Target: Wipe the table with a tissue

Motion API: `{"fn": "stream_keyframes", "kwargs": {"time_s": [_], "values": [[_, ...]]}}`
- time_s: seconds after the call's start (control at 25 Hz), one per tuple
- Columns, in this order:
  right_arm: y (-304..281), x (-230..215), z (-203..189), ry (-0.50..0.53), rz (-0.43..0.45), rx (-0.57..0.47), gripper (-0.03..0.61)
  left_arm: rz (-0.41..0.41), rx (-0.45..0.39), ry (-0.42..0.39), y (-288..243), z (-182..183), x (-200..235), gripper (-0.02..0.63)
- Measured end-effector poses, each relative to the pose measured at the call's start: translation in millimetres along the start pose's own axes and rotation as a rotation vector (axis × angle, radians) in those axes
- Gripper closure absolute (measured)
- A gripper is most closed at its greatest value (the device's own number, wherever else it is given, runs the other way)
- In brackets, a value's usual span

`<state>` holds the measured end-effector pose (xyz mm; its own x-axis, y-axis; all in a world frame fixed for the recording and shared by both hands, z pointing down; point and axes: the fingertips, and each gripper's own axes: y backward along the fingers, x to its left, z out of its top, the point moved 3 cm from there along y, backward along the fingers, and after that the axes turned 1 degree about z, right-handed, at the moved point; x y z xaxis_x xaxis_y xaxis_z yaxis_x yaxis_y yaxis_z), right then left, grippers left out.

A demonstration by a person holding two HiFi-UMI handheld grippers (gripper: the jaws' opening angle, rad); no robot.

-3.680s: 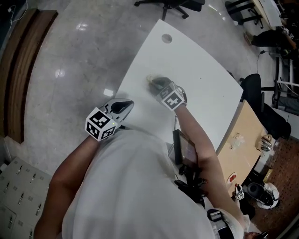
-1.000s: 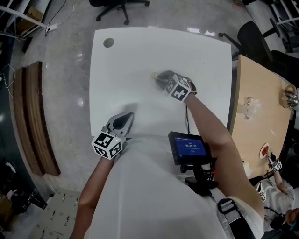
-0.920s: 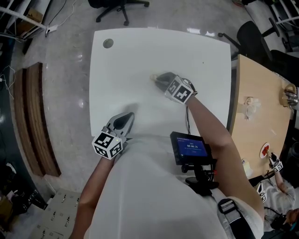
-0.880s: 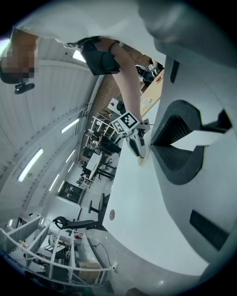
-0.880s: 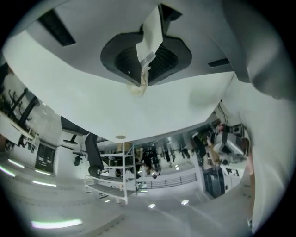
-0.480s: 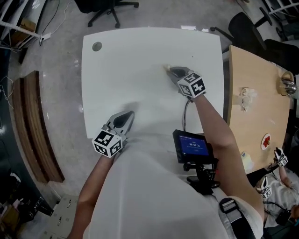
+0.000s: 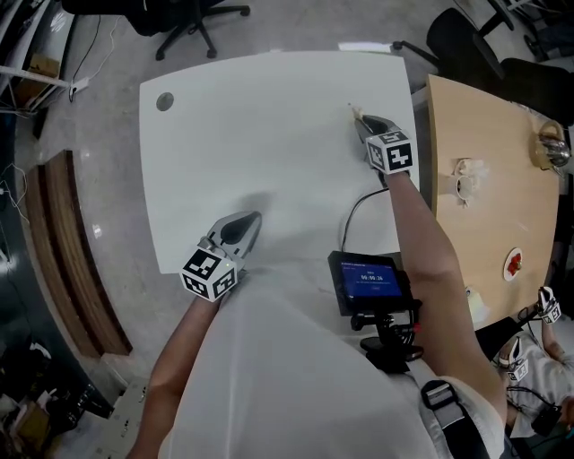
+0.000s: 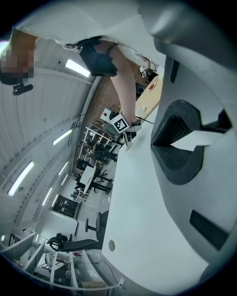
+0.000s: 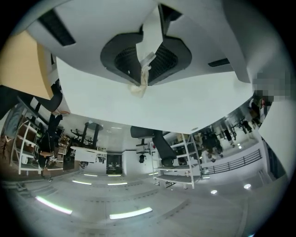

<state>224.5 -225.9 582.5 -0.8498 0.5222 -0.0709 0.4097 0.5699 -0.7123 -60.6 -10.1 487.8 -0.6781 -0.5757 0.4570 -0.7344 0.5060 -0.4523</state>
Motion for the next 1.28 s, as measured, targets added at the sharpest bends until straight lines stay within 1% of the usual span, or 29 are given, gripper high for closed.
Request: {"fn": "stream_keyframes", "kwargs": {"time_s": [0.08,0.2,0.36,0.48,0.76,0.88,1.04,1.16,1.28], "values": [[-3.9,-13.2,4.2,0.024,-0.023,0.004,0.528,0.01,0.006,0.001,-3.0,-0.3,-1.4,0.607],[-15.2,-25.7,9.8,0.071,-0.032,0.023,0.528,0.028,0.011,0.01,-7.6,-1.3,-2.9,0.607],[-30.1,-32.6,11.4,0.135,-0.023,0.062,0.528,0.048,0.013,0.023,-13.2,-2.3,-6.1,0.607],[-37.0,-37.9,13.3,0.202,-0.051,0.103,0.528,0.059,0.013,0.029,-15.2,-2.1,-8.2,0.607],[-40.0,-27.1,16.0,0.345,-0.072,0.167,0.529,0.083,0.017,0.035,-10.6,-7.3,-11.2,0.607],[-42.4,-16.1,16.5,0.391,-0.045,0.192,0.529,0.08,0.012,0.03,-11.0,-3.7,-14.3,0.607],[-42.5,9.0,13.7,0.483,0.021,0.211,0.529,0.073,0.011,0.013,-11.8,-2.8,-19.2,0.607],[-40.3,29.9,8.0,0.556,0.062,0.212,0.529,0.076,0.01,0.01,-11.0,-5.3,-21.7,0.607],[-36.4,49.1,1.6,0.603,0.095,0.204,0.529,0.078,0.005,0.005,-8.5,-6.0,-23.2,0.607]]}}
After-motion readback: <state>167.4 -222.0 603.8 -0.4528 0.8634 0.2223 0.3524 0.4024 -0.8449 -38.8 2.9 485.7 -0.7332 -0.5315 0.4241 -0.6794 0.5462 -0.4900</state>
